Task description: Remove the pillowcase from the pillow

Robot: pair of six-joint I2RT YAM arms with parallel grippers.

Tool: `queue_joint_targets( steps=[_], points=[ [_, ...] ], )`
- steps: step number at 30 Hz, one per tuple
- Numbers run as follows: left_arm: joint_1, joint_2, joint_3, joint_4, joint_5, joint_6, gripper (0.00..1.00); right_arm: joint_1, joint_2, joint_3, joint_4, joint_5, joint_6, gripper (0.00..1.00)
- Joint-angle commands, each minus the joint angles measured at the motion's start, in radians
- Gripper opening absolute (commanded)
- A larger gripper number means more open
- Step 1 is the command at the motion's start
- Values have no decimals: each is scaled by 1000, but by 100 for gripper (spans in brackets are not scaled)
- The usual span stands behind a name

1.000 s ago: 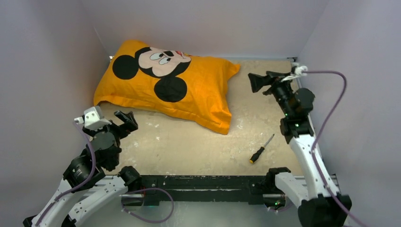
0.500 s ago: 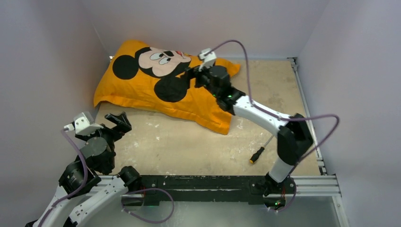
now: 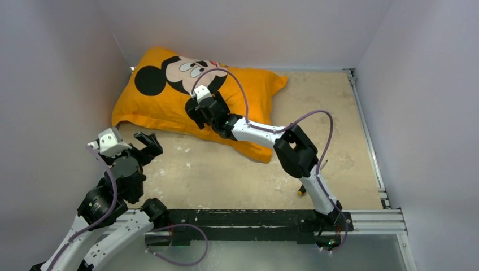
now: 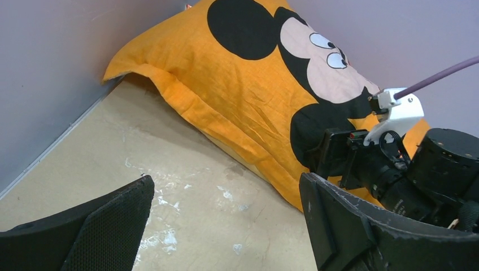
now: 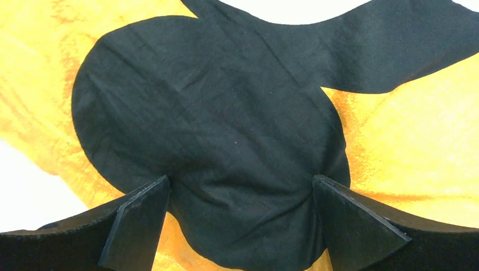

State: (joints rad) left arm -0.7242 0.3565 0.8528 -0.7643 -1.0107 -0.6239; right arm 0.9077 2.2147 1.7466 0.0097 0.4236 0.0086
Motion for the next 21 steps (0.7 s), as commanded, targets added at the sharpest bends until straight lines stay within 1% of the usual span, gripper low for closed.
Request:
queue_joint_targets(
  steps=[1, 5, 7, 8, 9, 10, 12, 15, 18, 21],
  points=[
    [26, 21, -6, 42, 38, 30, 99, 4, 57, 80, -70, 183, -33, 99],
    [53, 39, -11, 58, 70, 46, 99, 4, 151, 90, -112, 334, -1, 99],
    [69, 50, -13, 66, 86, 52, 99, 5, 173, 79, -115, 383, 23, 94],
    [76, 55, -13, 69, 95, 55, 99, 5, 177, 67, -107, 392, 26, 88],
    [84, 59, -15, 72, 102, 58, 99, 5, 174, 55, -97, 390, 28, 79],
    [92, 62, -15, 78, 111, 61, 99, 4, 165, 41, -84, 385, 33, 67],
    [110, 69, -16, 81, 125, 63, 99, 4, 134, 17, -51, 359, 39, 36],
    [128, 70, -19, 89, 145, 69, 99, 5, 40, 7, 14, 276, 44, 0],
    [142, 75, -24, 101, 164, 80, 99, 5, -101, -5, 101, 161, 35, 0],
    [151, 87, -23, 102, 171, 85, 99, 4, -258, -22, 181, 137, 26, 0]
  ],
)
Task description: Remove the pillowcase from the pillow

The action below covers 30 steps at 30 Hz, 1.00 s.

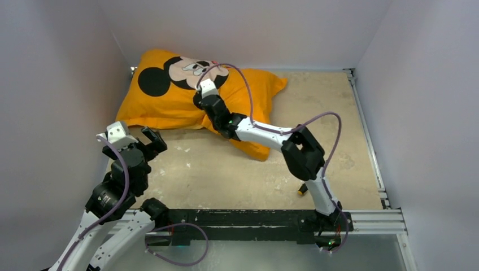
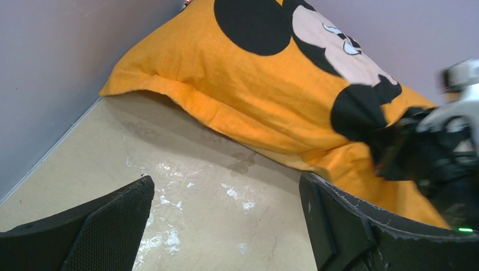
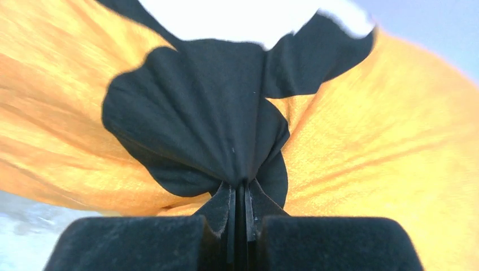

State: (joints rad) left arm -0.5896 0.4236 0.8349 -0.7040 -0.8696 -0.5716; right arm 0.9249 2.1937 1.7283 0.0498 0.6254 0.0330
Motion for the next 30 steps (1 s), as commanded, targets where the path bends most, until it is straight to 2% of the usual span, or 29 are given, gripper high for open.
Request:
queue_joint_targets(
  steps=[1, 4, 8, 12, 14, 17, 19, 23, 26, 27, 28, 30],
  points=[
    [17, 22, -4, 43, 33, 33, 99, -12, -293, -13, 167, -61, 0, 0],
    [20, 26, -6, 44, 41, 35, 99, -13, -507, -140, 306, -85, -15, 0],
    [23, 22, -7, 46, 50, 34, 99, -20, -794, -420, 530, -119, -56, 0],
    [27, 17, -11, 55, 62, 38, 99, -47, -980, -566, 581, -138, -41, 0],
    [28, 18, -10, 55, 66, 39, 99, -63, -1051, -602, 570, -198, 28, 0],
    [30, 20, -10, 54, 70, 40, 99, -79, -1114, -631, 567, -325, 85, 0],
    [31, 21, -10, 55, 71, 39, 99, -80, -1127, -634, 564, -358, 93, 0],
    [32, 23, -12, 54, 80, 39, 99, -94, -1108, -642, 536, -302, 80, 0],
    [32, 23, -15, 55, 89, 41, 99, -173, -1073, -667, 510, -293, 97, 0],
    [31, 24, -15, 57, 94, 43, 99, -209, -1059, -681, 502, -296, 112, 7],
    [31, 26, -16, 59, 101, 46, 99, -244, -1046, -700, 498, -291, 128, 18],
    [32, 37, -23, 71, 130, 61, 99, -304, -1020, -734, 490, -283, 161, 28]
  ],
)
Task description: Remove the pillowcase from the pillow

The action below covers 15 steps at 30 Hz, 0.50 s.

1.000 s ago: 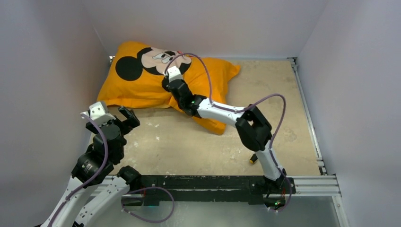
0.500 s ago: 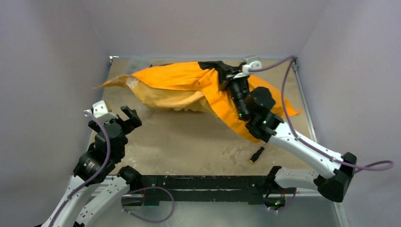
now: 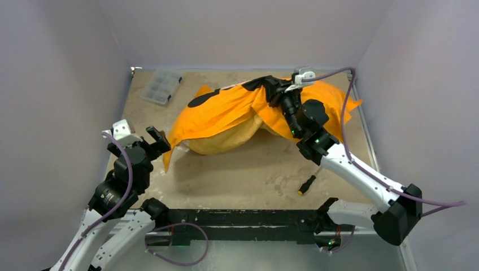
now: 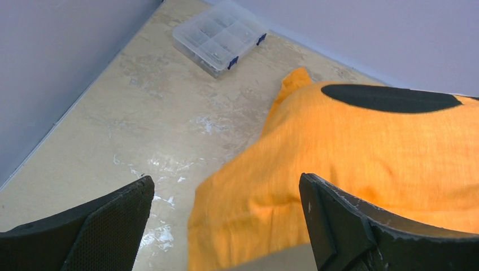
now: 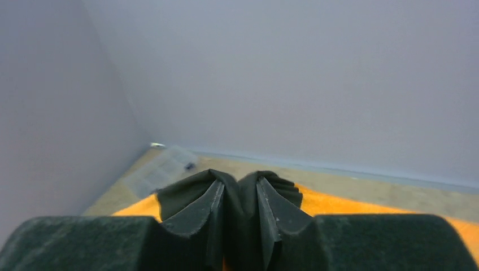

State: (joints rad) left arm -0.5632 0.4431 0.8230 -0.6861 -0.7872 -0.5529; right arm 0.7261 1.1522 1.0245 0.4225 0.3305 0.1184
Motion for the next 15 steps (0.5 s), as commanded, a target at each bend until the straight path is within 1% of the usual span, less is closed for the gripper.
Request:
queue_joint_targets(
  steps=[1, 2, 4, 5, 8, 10, 11, 13, 15],
  points=[
    [5, 28, -13, 59, 66, 49, 99, -134, 33, -49, 119, 11, 93, 32],
    [5, 41, -13, 59, 84, 54, 99, -168, 45, -68, 120, 12, 110, 35],
    [5, 75, -10, 63, 116, 63, 99, -199, 78, -80, 101, 44, 147, 39],
    [5, 95, -9, 66, 132, 65, 99, -204, 92, -78, 74, 78, 170, 45],
    [5, 164, -11, 81, 216, 53, 99, -205, 98, -59, -24, 118, 246, 73],
    [5, 241, 10, 86, 272, 20, 99, -204, 61, -58, -85, 120, 329, 87],
    [5, 278, 20, 96, 292, 5, 99, -205, 35, -64, -106, 123, 354, 91],
    [5, 353, 45, 122, 325, -12, 99, -204, -33, -91, -141, 67, 407, 98],
    [5, 433, 82, 125, 328, -33, 99, -203, -97, -130, -162, -6, 443, 99]
  ],
)
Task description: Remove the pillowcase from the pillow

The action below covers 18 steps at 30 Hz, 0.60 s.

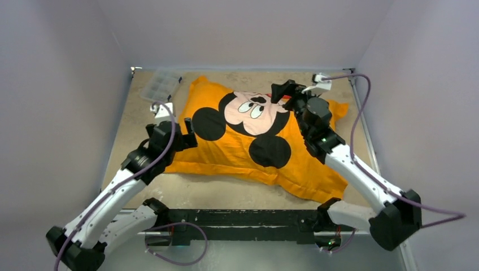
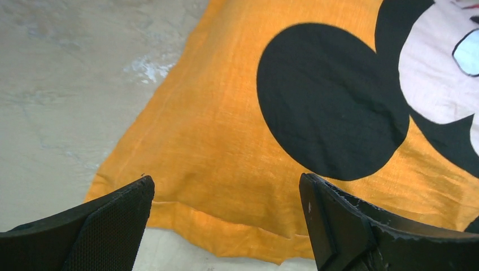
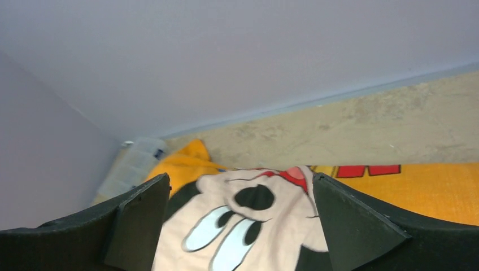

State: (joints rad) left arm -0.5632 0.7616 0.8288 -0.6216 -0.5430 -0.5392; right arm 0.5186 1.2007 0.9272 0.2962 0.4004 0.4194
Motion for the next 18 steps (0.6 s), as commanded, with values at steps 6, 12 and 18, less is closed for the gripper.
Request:
queue_joint_targets(
  steps=[6, 12, 18],
  points=[
    [5, 284, 69, 119, 23, -158, 99, 4, -248, -147, -213, -248, 272, 99],
    [9, 353, -36, 337, 16, -242, 99, 20, -354, -290, -290, -326, 437, 99],
    [17, 482, -85, 462, 231, -236, 96, 22, -398, -373, -264, -339, 506, 99]
  ],
)
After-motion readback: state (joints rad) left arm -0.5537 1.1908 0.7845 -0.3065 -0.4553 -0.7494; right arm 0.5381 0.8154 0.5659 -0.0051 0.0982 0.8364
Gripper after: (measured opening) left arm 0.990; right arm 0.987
